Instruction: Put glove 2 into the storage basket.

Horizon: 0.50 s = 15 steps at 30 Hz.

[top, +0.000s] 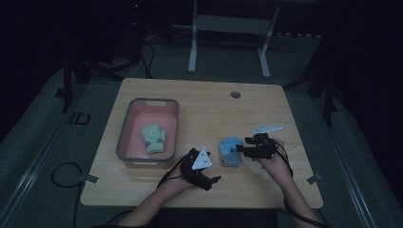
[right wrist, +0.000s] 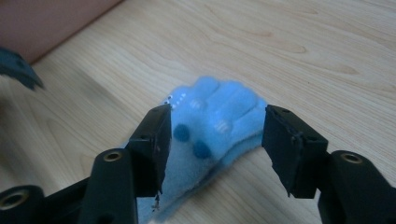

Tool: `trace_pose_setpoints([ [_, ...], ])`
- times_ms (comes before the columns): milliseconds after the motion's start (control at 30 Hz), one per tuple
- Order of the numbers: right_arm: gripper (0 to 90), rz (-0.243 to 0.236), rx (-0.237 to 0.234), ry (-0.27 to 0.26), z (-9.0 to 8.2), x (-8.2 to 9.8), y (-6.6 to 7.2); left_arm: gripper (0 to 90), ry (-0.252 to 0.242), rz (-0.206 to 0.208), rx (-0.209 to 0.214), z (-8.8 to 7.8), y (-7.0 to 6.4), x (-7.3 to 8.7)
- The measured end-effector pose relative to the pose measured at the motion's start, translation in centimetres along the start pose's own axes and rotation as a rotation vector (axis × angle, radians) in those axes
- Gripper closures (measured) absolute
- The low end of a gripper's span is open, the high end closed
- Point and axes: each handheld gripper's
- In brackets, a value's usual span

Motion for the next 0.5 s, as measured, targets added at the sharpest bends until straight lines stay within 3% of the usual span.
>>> trace_pose_setpoints([
  [133,30.6,0.029,-0.018,-0.026,-0.5,-0.2,-0.4,15.1,0.007,0.058,0.046,1.3,-0.1,-1.2],
  [200,26.0,0.037,-0.018,-0.035,-0.5,-0.2,-0.5,16.3,0.007,0.097,0.042,1.9,-0.2,-1.6],
  [267,20.1,0.051,-0.031,-0.034,-0.5,-0.2,-0.8,21.1,0.000,0.102,0.052,2.6,-0.1,-2.1],
  [433,13.8,0.052,-0.064,-0.024,-0.1,0.1,-1.1,25.8,0.030,0.163,0.059,4.4,0.2,-3.0],
  [500,16.9,0.053,-0.067,-0.009,0.3,0.0,-1.3,30.0,0.034,0.176,0.065,5.1,0.4,-3.2],
])
Point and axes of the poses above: each handheld gripper's, and its own axes: z roughly forward along the jaws, x roughly out of its underside, y roughly to its left, and after that the axes turned 2 degrees about -x, right-handed
